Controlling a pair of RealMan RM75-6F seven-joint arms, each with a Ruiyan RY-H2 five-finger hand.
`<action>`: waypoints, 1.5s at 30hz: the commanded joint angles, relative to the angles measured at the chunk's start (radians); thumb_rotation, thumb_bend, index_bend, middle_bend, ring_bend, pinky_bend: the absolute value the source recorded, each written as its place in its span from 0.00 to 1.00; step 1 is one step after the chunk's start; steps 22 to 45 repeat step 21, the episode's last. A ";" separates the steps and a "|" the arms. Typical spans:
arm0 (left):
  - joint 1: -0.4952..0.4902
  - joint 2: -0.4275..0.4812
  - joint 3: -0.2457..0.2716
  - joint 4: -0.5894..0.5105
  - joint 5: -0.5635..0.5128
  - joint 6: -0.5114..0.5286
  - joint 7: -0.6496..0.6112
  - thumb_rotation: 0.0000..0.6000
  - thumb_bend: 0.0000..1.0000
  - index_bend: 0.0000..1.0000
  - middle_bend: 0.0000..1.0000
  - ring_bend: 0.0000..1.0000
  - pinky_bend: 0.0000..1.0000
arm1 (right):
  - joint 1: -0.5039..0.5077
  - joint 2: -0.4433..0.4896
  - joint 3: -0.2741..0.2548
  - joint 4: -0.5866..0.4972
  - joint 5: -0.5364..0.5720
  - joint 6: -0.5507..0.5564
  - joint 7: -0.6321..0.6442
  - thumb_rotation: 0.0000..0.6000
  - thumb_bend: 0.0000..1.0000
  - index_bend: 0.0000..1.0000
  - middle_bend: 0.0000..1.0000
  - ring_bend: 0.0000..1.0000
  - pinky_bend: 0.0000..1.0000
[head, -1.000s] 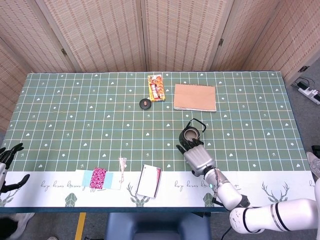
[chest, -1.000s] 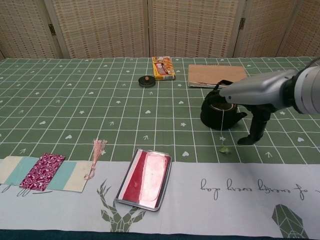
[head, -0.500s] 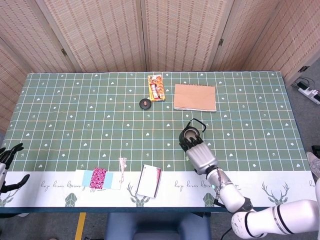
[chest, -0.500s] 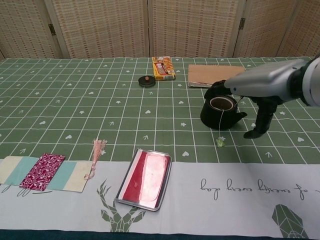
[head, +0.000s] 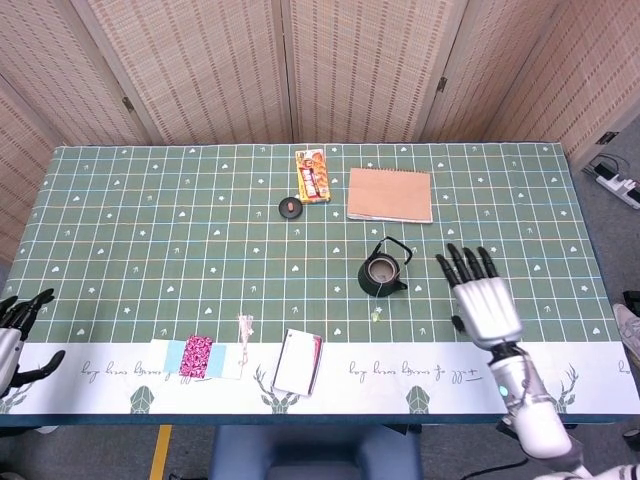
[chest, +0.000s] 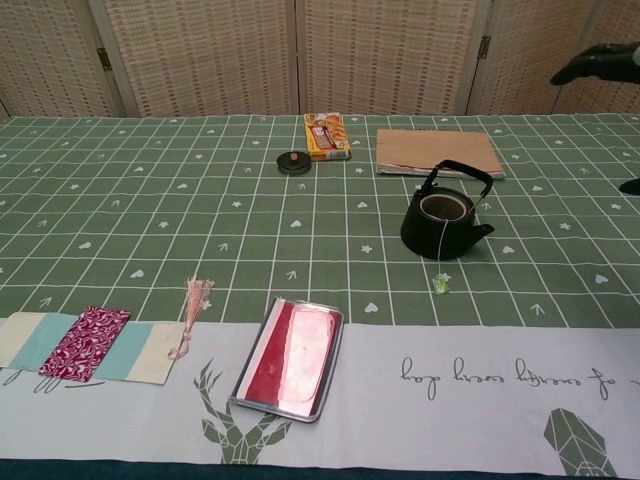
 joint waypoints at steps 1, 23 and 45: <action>0.001 -0.012 0.001 -0.011 0.002 0.005 0.037 1.00 0.29 0.02 0.13 0.14 0.05 | -0.215 0.011 -0.098 0.171 -0.196 0.171 0.206 1.00 0.29 0.00 0.00 0.00 0.00; 0.008 -0.042 0.006 -0.036 0.011 0.022 0.151 1.00 0.29 0.02 0.13 0.14 0.05 | -0.461 -0.068 -0.010 0.523 -0.324 0.115 0.554 1.00 0.29 0.00 0.00 0.00 0.00; 0.008 -0.042 0.006 -0.036 0.011 0.022 0.151 1.00 0.29 0.02 0.13 0.14 0.05 | -0.461 -0.068 -0.010 0.523 -0.324 0.115 0.554 1.00 0.29 0.00 0.00 0.00 0.00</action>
